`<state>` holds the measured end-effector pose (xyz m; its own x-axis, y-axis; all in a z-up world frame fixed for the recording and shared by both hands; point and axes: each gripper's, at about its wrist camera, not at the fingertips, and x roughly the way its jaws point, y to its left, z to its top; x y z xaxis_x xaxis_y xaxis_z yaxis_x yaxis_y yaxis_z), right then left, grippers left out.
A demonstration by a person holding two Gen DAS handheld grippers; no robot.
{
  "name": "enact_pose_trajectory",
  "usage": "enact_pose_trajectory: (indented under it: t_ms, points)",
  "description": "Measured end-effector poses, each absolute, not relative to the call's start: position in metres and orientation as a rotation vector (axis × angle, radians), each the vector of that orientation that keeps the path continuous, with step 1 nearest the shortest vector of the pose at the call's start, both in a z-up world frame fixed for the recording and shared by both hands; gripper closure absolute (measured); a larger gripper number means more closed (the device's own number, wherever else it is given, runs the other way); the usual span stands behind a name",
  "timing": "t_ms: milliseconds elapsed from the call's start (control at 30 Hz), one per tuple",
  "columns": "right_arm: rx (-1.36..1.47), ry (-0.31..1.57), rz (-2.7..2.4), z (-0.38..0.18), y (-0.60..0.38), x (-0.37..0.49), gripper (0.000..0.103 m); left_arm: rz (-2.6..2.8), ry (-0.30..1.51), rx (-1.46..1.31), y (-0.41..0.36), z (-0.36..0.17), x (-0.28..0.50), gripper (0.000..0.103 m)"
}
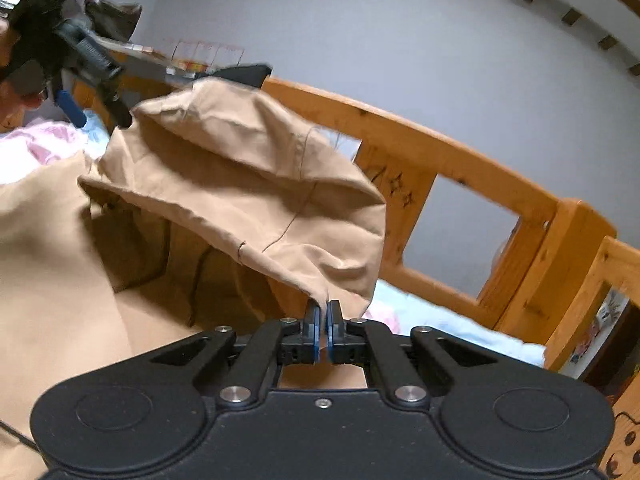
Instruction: Fold large clothes
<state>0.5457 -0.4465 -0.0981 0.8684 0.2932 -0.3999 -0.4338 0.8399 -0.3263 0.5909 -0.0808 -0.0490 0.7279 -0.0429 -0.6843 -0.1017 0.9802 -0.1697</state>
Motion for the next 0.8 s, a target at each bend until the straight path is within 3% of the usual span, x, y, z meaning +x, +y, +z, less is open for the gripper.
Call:
enact_pose_trajectory:
  t_ms: [267,400,467,600,633,800]
  points:
    - [-0.349,0.507,0.323,-0.095,-0.444,0.553,0.092,-0.037,0.84,0.137,-0.098,-0.096,0.603,0.007]
    - [-0.301,0.616,0.323,-0.086,-0.463,0.54,0.087,0.039,0.896,0.083,-0.094,-0.124,0.623,0.011]
    - [-0.194,0.644,0.325,-0.069,-0.478,0.539,0.063,0.031,0.888,0.047,-0.089,-0.128,0.62,0.011]
    - [-0.162,0.574,0.33,-0.044,-0.467,0.559,0.04,0.011,0.868,0.064,-0.084,-0.128,0.61,0.011]
    - [-0.194,0.553,0.347,-0.04,-0.458,0.567,0.026,0.004,0.863,0.065,-0.083,-0.128,0.607,0.011]
    - [-0.433,0.484,0.47,-0.028,-0.393,0.613,0.01,-0.064,0.789,0.029,-0.071,-0.109,0.573,0.011]
